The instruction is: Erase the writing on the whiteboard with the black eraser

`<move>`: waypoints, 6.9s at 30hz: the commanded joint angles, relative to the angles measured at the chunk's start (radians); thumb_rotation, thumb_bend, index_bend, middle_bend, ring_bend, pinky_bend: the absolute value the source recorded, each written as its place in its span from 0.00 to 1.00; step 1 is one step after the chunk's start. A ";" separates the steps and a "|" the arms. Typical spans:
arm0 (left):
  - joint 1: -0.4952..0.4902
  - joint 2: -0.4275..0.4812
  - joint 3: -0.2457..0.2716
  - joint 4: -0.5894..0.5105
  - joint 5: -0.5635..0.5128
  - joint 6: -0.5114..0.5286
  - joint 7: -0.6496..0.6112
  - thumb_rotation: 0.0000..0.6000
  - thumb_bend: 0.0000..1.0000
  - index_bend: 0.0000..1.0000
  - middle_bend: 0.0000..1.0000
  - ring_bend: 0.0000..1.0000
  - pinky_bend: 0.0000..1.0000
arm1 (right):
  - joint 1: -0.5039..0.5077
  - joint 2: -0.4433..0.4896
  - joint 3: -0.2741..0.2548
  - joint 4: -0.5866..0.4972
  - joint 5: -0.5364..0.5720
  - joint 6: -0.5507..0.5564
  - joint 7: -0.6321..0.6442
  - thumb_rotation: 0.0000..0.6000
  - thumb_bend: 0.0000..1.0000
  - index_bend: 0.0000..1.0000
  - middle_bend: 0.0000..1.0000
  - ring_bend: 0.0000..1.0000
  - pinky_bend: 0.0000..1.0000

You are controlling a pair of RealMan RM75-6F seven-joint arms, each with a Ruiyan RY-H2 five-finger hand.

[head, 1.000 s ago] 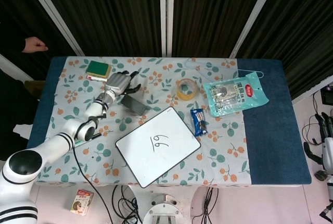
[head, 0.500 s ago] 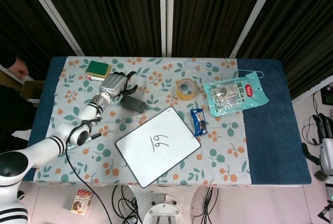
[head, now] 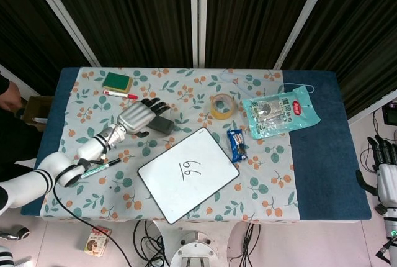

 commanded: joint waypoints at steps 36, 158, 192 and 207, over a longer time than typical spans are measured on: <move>-0.066 -0.167 -0.008 0.166 -0.112 -0.142 -0.011 1.00 0.30 0.26 0.30 0.21 0.33 | 0.002 0.003 0.002 0.014 0.024 -0.023 0.014 1.00 0.29 0.00 0.00 0.00 0.00; 0.153 -0.383 -0.068 -0.240 -0.213 0.155 0.662 1.00 0.41 0.63 0.66 0.55 0.62 | 0.008 0.002 0.027 0.105 0.050 -0.051 0.117 1.00 0.29 0.00 0.00 0.00 0.00; 0.113 -0.344 -0.197 -0.158 -0.262 0.240 0.559 1.00 0.42 0.64 0.67 0.56 0.64 | 0.009 0.011 0.029 0.082 0.050 -0.046 0.095 1.00 0.29 0.00 0.00 0.00 0.00; 0.229 -0.213 -0.021 -0.372 -0.241 0.259 0.622 1.00 0.42 0.64 0.67 0.57 0.64 | 0.016 -0.008 0.017 0.077 0.033 -0.045 0.062 1.00 0.29 0.00 0.00 0.00 0.00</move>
